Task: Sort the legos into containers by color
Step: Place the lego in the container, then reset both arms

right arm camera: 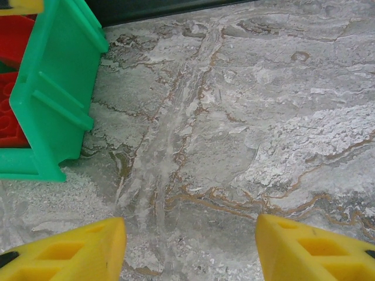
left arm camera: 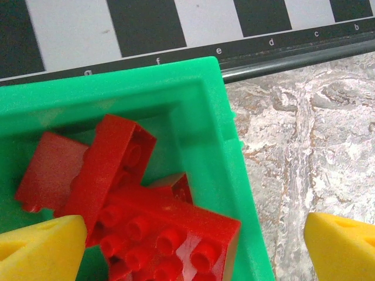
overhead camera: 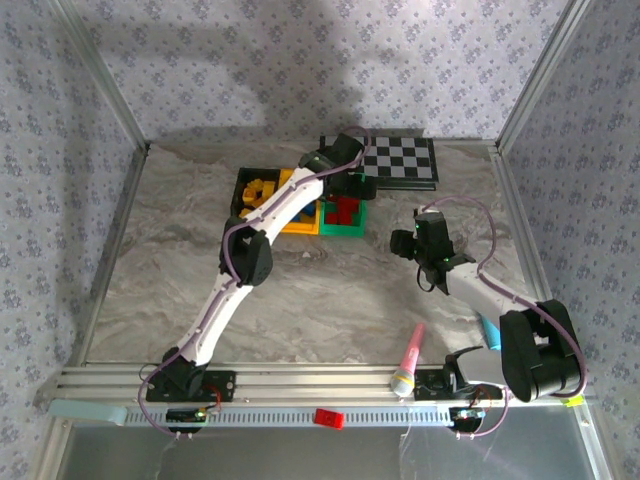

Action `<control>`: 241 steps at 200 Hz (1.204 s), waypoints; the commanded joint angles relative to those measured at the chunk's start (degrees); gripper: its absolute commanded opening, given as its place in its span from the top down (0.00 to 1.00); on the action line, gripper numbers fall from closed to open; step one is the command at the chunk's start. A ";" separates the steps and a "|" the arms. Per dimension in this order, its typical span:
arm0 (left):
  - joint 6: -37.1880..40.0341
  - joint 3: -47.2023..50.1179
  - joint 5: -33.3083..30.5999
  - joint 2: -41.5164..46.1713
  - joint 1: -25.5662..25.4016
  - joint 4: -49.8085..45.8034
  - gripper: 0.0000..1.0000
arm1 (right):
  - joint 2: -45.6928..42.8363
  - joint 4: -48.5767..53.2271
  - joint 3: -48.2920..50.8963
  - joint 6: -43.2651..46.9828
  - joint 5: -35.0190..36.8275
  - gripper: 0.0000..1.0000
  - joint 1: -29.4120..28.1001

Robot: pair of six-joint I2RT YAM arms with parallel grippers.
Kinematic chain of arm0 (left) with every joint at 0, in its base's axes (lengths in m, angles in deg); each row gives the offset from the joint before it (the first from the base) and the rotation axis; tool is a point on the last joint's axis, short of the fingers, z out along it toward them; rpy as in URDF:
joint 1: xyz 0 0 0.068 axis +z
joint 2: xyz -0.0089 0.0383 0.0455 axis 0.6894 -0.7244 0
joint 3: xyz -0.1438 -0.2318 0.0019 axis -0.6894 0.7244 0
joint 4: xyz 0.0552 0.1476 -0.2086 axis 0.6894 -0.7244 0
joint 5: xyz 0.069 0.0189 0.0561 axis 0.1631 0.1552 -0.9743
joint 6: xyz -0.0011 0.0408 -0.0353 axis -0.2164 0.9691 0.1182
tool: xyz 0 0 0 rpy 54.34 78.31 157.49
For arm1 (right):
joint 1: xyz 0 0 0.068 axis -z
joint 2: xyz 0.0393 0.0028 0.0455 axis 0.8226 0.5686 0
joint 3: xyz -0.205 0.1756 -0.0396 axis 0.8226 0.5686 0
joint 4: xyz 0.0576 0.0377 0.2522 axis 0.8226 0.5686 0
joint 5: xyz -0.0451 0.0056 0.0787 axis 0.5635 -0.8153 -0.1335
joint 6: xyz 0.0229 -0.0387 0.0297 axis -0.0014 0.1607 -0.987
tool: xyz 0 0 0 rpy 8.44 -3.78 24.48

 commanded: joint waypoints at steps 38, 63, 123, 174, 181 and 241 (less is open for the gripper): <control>1.78 20.11 -8.86 19.36 -2.77 4.71 0.04 | 0.75 0.23 -0.41 -0.27 -0.23 0.38 0.39; -1.89 37.31 -12.21 27.97 -2.49 13.29 0.04 | 0.82 0.33 -0.61 -0.18 -0.29 0.38 0.40; -10.06 70.49 -20.53 48.45 -0.42 28.16 0.04 | 1.86 0.04 -1.07 -0.36 -0.82 0.38 -0.25; -13.27 88.41 -27.61 64.51 3.27 30.34 0.04 | 2.34 0.43 -1.81 -0.10 0.25 0.38 -0.72; -13.95 90.11 -29.98 66.77 3.67 29.62 0.00 | 2.28 0.44 -1.84 -0.12 0.08 0.38 -0.94; -15.34 103.31 -32.86 85.74 16.37 28.33 0.00 | -0.96 -1.69 0.24 2.72 1.30 0.38 -1.03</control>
